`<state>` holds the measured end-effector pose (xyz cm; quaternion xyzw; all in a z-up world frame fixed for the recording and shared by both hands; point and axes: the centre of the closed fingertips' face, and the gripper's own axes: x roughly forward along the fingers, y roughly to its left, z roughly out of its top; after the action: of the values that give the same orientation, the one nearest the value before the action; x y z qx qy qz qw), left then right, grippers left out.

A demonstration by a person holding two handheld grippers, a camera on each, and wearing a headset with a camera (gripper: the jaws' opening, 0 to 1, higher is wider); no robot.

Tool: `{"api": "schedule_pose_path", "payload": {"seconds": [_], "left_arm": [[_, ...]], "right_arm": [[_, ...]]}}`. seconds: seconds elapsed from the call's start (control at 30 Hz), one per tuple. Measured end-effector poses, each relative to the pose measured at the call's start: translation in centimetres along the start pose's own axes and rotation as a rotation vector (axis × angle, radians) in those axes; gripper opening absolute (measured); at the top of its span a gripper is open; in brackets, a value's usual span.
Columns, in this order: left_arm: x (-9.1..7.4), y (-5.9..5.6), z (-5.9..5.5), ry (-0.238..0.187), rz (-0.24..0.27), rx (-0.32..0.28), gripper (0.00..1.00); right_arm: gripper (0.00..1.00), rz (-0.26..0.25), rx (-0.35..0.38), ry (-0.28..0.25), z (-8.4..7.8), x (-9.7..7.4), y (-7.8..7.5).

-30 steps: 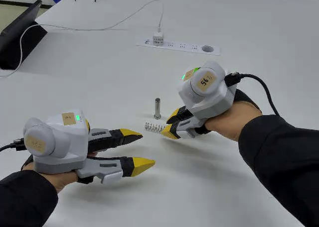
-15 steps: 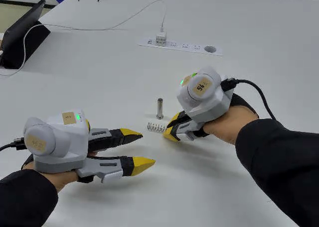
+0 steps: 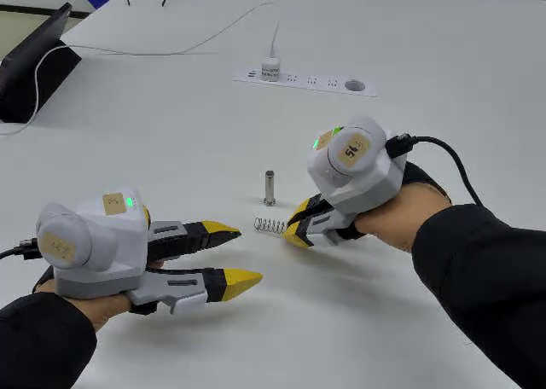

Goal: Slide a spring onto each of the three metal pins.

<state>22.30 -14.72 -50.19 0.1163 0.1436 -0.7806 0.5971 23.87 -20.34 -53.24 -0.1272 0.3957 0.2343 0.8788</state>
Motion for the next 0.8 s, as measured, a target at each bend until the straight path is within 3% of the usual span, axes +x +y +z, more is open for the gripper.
{"api": "schedule_pose_path", "payload": {"seconds": [0.27, 0.5, 0.8], "left_arm": [[0.2, -0.1, 0.1, 0.002, -0.005, 0.009, 0.39], [0.4, -0.5, 0.1, 0.009, -0.018, 0.022, 0.38], [0.7, -1.0, 0.3, 0.01, -0.038, 0.039, 0.35]], "right_arm": [[0.11, 0.016, -0.037, -0.009, 0.1, -1.8, 1.3], [0.11, 0.06, -0.073, -0.003, 0.2, -3.2, 3.3], [0.11, 0.111, -0.117, 0.018, 0.2, -3.9, 5.0]]}}
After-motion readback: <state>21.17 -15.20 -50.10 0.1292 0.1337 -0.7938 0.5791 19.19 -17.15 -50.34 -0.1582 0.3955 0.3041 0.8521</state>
